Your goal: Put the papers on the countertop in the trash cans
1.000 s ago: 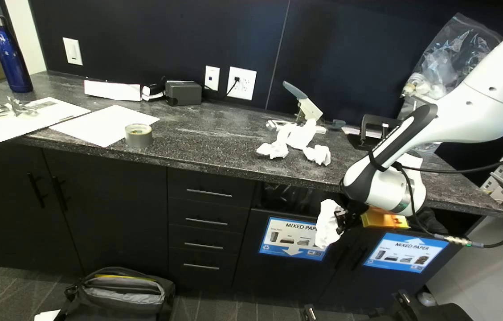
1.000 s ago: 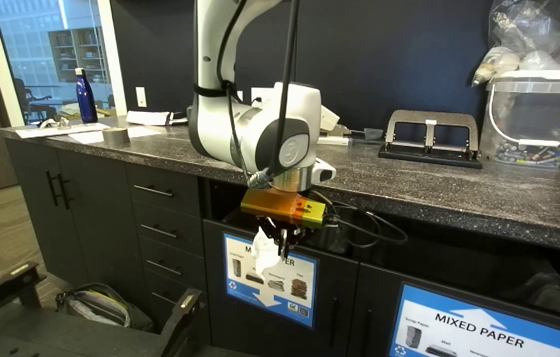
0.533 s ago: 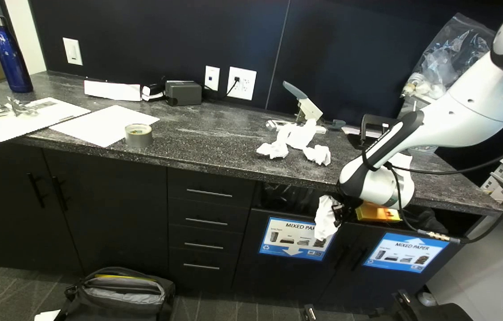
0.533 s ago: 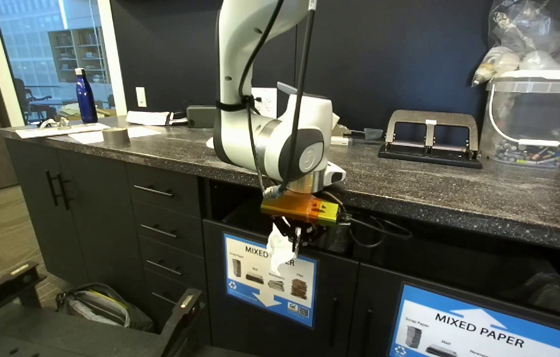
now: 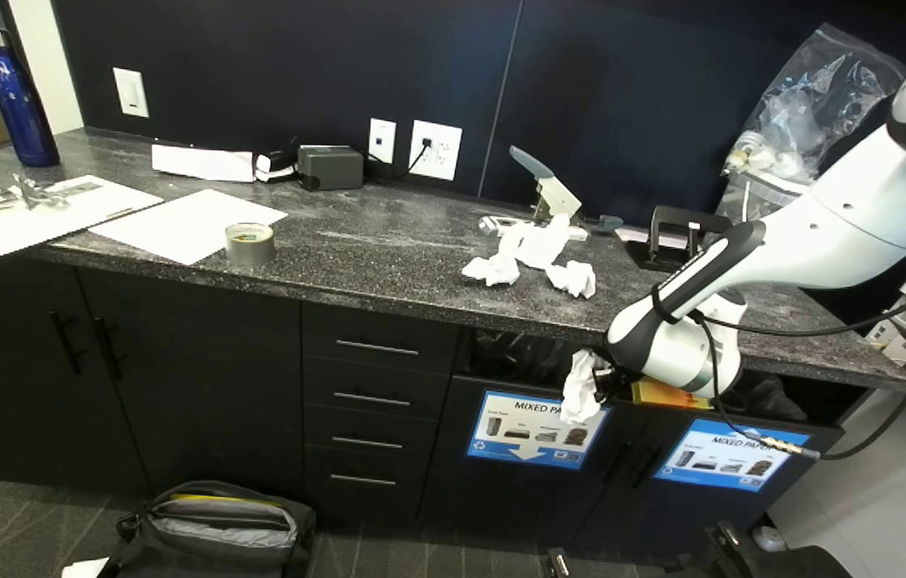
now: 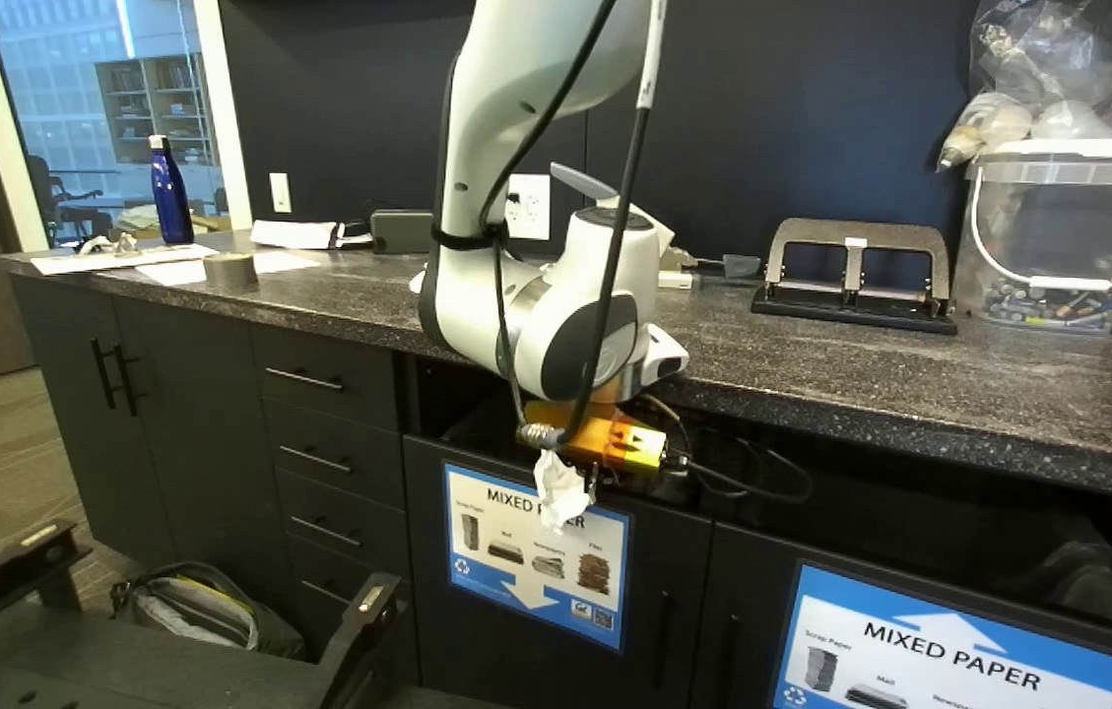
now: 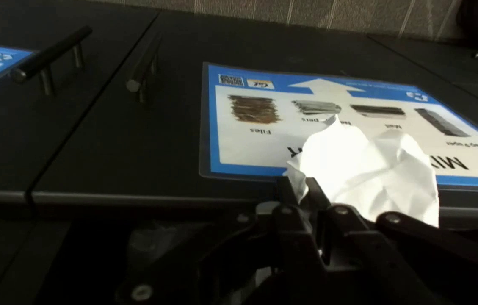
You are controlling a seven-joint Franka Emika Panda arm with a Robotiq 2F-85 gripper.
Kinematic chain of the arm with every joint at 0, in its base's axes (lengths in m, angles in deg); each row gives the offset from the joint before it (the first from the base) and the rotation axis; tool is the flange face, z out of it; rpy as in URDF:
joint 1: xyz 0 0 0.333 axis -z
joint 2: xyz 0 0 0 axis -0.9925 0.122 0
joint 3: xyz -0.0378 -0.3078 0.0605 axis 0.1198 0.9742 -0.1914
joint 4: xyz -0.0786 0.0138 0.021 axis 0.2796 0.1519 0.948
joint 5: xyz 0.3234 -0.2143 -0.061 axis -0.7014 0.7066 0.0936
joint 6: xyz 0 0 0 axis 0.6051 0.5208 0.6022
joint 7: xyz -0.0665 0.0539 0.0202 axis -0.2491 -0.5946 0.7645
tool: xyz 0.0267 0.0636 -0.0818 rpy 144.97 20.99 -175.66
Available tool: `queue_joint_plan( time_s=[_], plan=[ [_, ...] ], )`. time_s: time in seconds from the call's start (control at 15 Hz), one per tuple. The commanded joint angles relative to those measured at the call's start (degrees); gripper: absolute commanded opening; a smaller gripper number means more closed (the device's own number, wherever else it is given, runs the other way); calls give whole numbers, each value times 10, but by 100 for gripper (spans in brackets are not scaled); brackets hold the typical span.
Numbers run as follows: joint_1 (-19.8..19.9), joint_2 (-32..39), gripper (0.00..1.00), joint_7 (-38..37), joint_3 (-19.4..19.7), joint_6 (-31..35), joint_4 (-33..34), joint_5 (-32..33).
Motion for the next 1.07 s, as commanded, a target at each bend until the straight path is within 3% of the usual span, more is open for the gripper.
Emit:
queue_joint_plan(
  time_s=[0.0,0.13,0.47,1.0],
  plan=[
    [40,23,11,-25,-27,115,2,62],
    [46,27,10,-52,-23,167,-8,102],
    [12,31,11,-116,24,277,-16,160],
    [-45,71,11,-174,72,279,31,156]
  ],
)
